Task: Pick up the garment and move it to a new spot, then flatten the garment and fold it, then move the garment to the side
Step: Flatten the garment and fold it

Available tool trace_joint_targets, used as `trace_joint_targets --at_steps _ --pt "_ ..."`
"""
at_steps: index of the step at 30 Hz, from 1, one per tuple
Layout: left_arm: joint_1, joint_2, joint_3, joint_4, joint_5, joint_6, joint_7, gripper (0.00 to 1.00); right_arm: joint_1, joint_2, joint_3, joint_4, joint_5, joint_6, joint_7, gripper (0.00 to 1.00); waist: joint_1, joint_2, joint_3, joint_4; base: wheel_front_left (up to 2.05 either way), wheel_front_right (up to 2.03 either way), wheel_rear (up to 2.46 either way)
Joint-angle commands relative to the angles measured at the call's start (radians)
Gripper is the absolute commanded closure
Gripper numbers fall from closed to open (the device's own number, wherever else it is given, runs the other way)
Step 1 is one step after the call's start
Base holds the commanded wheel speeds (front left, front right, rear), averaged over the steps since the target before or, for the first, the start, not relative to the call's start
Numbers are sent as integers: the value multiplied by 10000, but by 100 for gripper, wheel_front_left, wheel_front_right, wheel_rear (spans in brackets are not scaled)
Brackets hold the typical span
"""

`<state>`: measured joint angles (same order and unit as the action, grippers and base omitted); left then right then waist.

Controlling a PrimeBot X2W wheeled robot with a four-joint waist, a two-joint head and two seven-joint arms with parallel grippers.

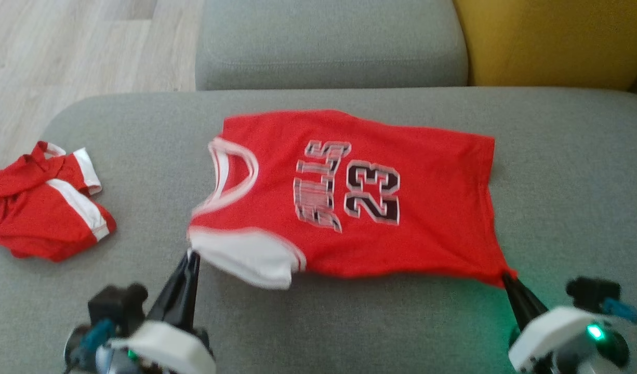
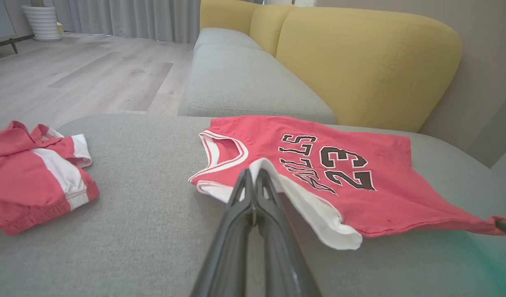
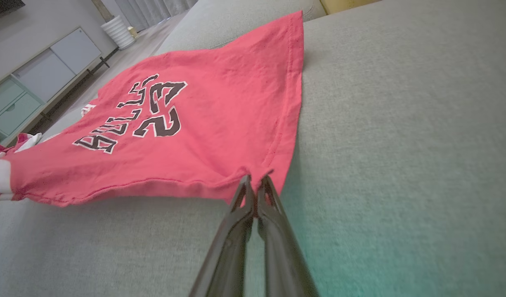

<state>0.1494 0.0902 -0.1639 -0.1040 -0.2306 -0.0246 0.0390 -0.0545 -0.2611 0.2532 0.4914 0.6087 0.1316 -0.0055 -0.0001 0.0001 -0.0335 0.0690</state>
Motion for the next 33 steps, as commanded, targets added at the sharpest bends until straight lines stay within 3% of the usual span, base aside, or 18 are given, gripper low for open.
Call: trace_joint_targets --at_steps 1,9,16,25,33 --pt "-48 102 335 -758 -17 127 204 100 204 3 -232 -740 -283 -9 221 100 1 -1 -98 5 0 0 0" --pt "1435 94 394 -2493 -163 662 1248 100 2590 1172 -2160 -3708 -1695 -9 2107 100 1 -1 -279 55 0 0 0" --pt "2054 75 471 -3245 -313 967 1780 100 3680 1790 -2893 -5523 -2391 -9 3305 100 1 -1 -291 -45 0 0 0" --pt "1920 147 492 -3158 -442 955 1881 100 3784 2035 -3167 -5975 -2566 -9 3887 100 1 -1 -247 -88 0 0 0" --pt "39 424 538 -1924 -831 321 1738 100 2656 2082 -3302 -5220 -2670 -9 4361 100 1 -1 106 -134 0 0 0"
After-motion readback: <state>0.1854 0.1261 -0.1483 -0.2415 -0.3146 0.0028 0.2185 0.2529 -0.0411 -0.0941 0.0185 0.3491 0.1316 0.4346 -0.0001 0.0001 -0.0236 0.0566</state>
